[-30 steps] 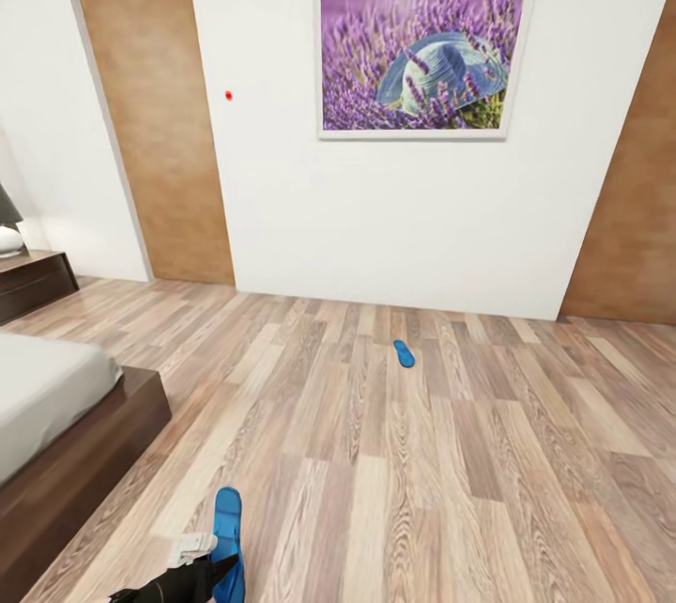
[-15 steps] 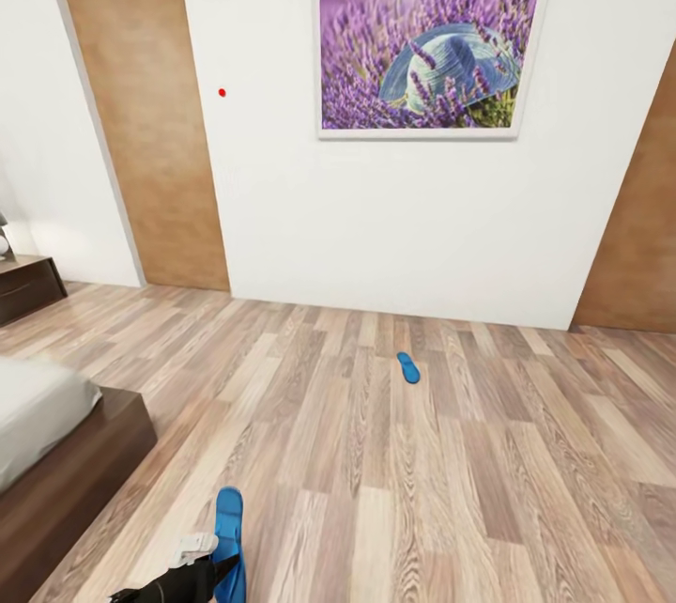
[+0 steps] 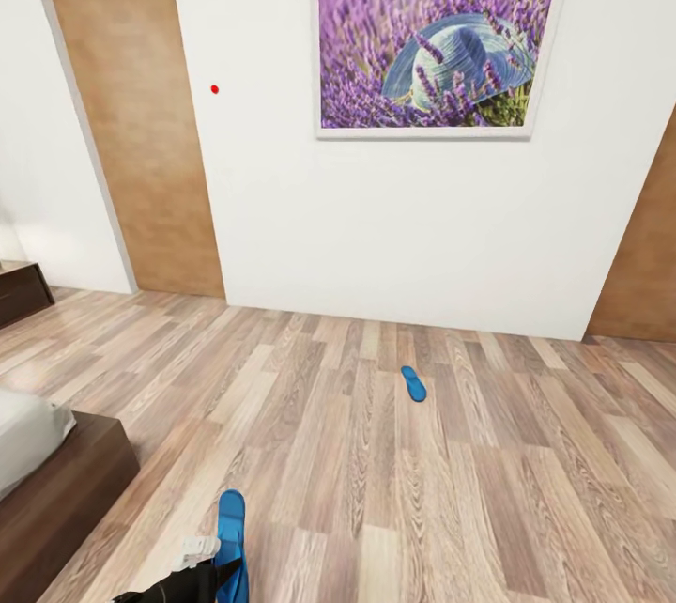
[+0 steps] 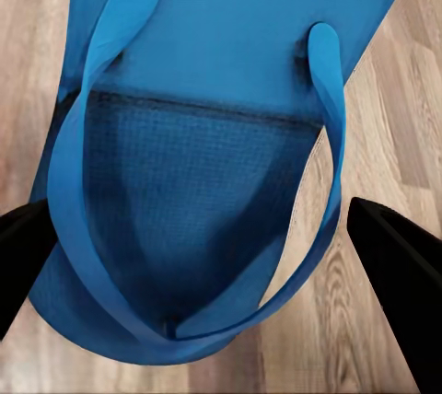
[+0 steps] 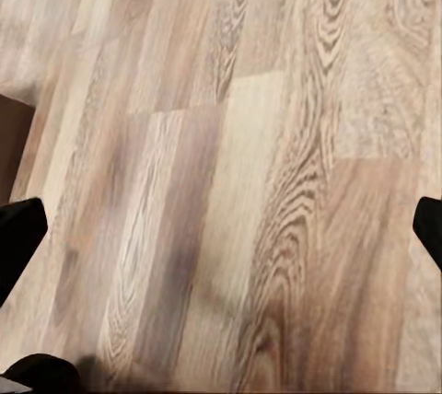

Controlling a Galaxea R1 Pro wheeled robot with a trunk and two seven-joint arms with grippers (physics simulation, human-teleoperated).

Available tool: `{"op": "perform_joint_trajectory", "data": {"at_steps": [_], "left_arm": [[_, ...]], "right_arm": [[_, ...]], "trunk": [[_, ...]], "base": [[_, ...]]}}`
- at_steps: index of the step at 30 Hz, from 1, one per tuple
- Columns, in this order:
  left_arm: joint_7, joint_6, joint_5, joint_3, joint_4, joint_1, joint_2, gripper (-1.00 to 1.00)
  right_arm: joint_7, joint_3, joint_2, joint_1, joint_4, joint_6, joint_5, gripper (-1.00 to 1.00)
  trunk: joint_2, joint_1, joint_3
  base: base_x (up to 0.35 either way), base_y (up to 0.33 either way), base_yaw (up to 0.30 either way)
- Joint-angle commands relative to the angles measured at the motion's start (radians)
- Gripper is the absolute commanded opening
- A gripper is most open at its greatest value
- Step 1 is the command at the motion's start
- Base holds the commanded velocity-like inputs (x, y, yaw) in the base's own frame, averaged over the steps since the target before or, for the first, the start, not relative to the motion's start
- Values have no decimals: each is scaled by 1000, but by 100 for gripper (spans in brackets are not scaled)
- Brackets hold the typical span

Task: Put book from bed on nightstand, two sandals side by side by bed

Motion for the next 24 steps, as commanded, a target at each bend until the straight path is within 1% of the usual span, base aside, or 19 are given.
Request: {"op": "perform_joint_trajectory", "data": {"at_steps": [1,4,6,10,20,24], "left_arm": [[-6,4,-6,8,-2,-1,-1,-100],[-6,4,-6,8,-1,-1,-1,-100],[-7,4,-6,8,-2,-1,-1,-100],[-7,4,-6,8,-2,-1,-1,-100],[-7,4,-6,8,-2,-1,-1,-100],[-7,4,-6,8,-2,-1,-1,-100]], "right_arm": [[-34,-2,0,-1,0,9,-6,100],[-147,-2,0,-1,-1,5,-6,100],[-173,-2,0,-1,-1,4,-6,100],[-183,-2,0,-1,0,4,-6,100],[-185,-2,0,-1,0,2,-6,100],[-185,-2,1,-1,-1,2,-6,100]], "trunk": [[0,0,-1],[0,0,-1],[0,0,-1],[0,0,-1],[0,0,-1],[0,0,-1]], "base": [[315,0,0],[315,0,0],[315,0,0],[289,0,0],[28,0,0],[206,-37,0]]}}
